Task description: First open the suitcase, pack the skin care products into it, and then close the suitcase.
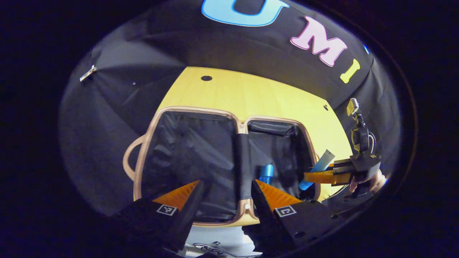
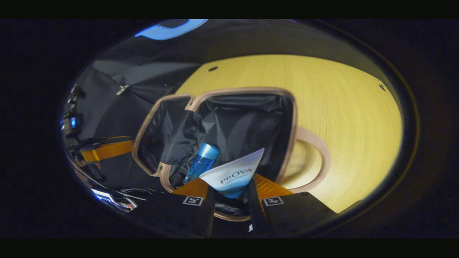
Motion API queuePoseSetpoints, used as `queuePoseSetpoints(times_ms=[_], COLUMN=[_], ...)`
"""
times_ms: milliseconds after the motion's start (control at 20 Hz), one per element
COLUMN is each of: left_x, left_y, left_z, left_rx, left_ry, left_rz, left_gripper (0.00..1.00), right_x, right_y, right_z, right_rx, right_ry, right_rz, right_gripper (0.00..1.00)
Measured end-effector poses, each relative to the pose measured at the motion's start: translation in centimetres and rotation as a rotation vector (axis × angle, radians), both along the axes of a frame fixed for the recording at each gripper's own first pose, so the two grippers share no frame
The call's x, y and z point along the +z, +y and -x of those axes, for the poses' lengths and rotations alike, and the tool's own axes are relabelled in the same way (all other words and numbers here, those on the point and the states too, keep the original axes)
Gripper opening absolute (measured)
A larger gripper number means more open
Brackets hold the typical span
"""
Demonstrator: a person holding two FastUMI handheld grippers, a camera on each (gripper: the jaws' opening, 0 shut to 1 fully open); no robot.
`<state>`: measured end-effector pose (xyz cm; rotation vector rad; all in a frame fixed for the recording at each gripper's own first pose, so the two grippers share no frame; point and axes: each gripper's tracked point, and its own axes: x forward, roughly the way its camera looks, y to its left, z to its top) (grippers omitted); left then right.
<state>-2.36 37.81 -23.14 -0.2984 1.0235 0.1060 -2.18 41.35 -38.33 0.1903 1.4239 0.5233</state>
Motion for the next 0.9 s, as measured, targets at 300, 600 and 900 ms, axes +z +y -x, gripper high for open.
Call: queuePoseSetpoints(times_ms=[300,600,900], left_x=[0.3,-0.4,-0.4], left_y=[5.0,11.2,17.4], left_z=[4.2,5.1,1.3], left_rx=[0.244,0.428,0.448], left_ry=[0.026,0.0,-0.023], left_rz=[0.156,0.232,0.162], left_gripper=[0.84,0.84,0.84], right_x=[-3.2,-0.6,7.8], right_y=[1.1,1.8,0.3], right_z=[2.9,1.4,-5.1], right_rx=[-0.033,-0.168,-0.214], right_ry=[0.192,0.17,-0.199], right_rz=[0.141,0.045,-0.144], right_gripper=[0.46,0.48,0.98])
